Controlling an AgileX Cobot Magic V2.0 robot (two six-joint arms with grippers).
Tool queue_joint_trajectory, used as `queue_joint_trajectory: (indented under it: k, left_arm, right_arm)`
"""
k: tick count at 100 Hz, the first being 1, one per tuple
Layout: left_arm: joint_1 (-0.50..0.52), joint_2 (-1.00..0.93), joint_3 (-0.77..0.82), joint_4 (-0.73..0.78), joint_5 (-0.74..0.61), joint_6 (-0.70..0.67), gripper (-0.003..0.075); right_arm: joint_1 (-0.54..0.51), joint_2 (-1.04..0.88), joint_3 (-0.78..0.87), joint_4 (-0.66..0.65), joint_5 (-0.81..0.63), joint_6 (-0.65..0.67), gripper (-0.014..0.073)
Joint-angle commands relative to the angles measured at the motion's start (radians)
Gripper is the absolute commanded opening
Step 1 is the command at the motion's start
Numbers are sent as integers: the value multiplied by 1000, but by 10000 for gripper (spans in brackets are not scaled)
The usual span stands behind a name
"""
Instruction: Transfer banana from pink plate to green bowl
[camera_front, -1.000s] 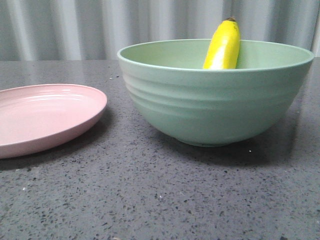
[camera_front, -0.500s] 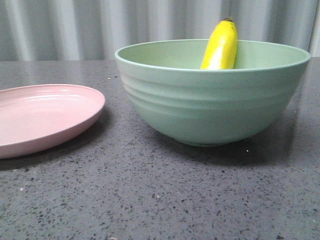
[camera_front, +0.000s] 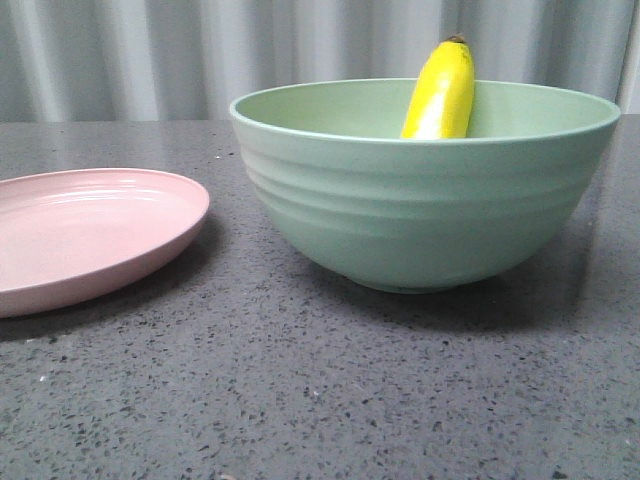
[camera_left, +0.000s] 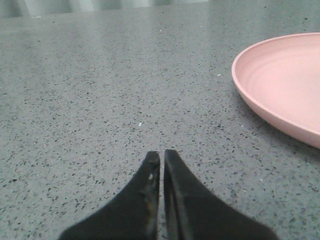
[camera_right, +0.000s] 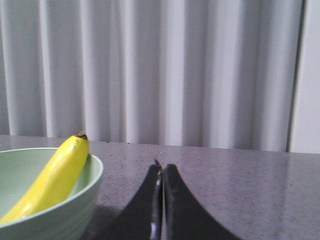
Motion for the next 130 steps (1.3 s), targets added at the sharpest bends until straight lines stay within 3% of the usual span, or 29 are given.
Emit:
queue_joint_trajectory:
  k: [1,23,46,74,130]
  left_arm:
    - [1,-29,11,-2,-61,-11,-20]
    - [1,-29,11,-2,-61,-11,-20]
    - [1,-29,11,-2,-61,-11,-20]
    - [1,-29,11,-2,-61,-11,-20]
    - [1,-29,11,-2,-61,-11,-20]
  right_arm:
    - [-60,-28,19,-18,-9,14,-71]
    - [-152,-108,19,45,195,-3,-71]
    - [-154,-167,20,157,441,-127,-71]
    - [-154,-206,20,159,649,-129,-71]
    - [-154,-206,20,159,654,-129,-71]
